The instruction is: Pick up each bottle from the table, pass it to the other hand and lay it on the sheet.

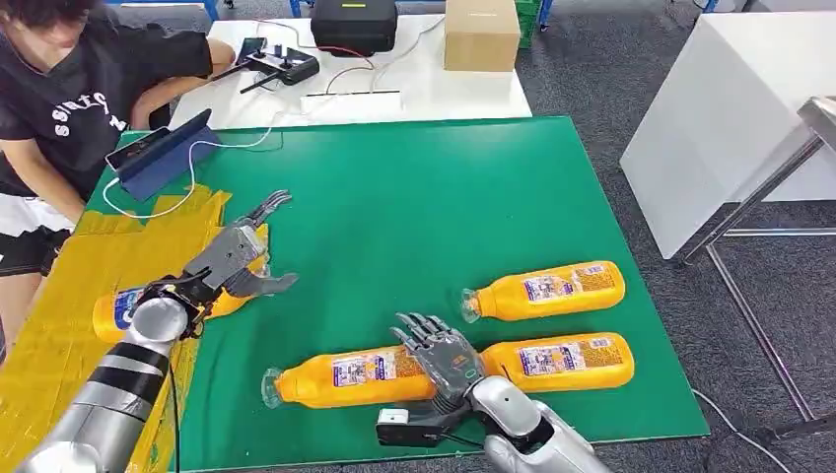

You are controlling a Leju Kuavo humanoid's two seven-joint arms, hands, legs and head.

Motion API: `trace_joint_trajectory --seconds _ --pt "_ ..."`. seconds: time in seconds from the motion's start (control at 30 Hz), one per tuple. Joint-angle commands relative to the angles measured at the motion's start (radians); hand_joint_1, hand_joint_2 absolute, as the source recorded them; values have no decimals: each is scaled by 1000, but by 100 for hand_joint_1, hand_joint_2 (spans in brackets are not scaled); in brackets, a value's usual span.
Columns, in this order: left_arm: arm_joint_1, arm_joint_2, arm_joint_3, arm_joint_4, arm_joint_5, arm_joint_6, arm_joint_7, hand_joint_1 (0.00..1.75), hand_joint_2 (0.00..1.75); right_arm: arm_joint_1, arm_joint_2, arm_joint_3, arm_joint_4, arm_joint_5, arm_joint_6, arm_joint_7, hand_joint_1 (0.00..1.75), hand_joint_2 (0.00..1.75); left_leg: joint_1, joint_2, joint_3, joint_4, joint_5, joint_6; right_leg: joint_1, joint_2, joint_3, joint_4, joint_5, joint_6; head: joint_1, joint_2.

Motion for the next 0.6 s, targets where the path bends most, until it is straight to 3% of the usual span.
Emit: trace_joint_trajectory --seconds 0.03,0.13,0.17,0.4,0.47,0.5,0.53,0.6 --pt "39 26 -90 -185 69 -8 -36 0 175 -93 97 82 246 -16 27 -17 0 0 1 1 2 0 -1 -1 1 0 2 -1 0 -1 0 0" --pt "65 8 -107 -244 121 -16 -75 0 175 -118 133 98 314 -40 48 -30 0 0 1 1 3 -1 -1 -1 1 0 3 -1 0 0 0 0" --pt "75 3 -124 -273 127 -18 -82 0 175 -131 152 106 347 -50 55 -41 0 175 2 2 4 -1 -2 -2 2 1 4 -2 -1 -1 0 0" --pt "115 -26 -239 -421 177 -1 -131 0 175 -214 230 113 521 -146 122 -73 0 175 2 1 6 -1 -1 -1 1 1 4 -2 -1 -1 0 0" --pt "115 -29 -256 -447 189 9 -138 0 175 -228 233 99 561 -202 179 -101 42 175 3 0 7 -1 -2 -2 2 0 6 -2 -1 -1 0 0" --pt "112 -28 -264 -451 195 9 -143 0 175 -232 232 97 573 -219 193 -109 98 175 2 1 7 -1 -1 -2 2 0 5 -2 -1 -1 0 0" --pt "110 -28 -274 -456 204 11 -150 0 175 -238 231 102 592 -234 206 -115 131 175 1 1 7 -1 -1 -1 1 1 5 -2 0 -1 0 0" --pt "107 -31 -287 -457 210 14 -157 0 175 -244 229 113 616 -242 214 -115 136 175 3 0 9 -1 -1 -2 2 -1 8 -3 -1 -1 0 0"
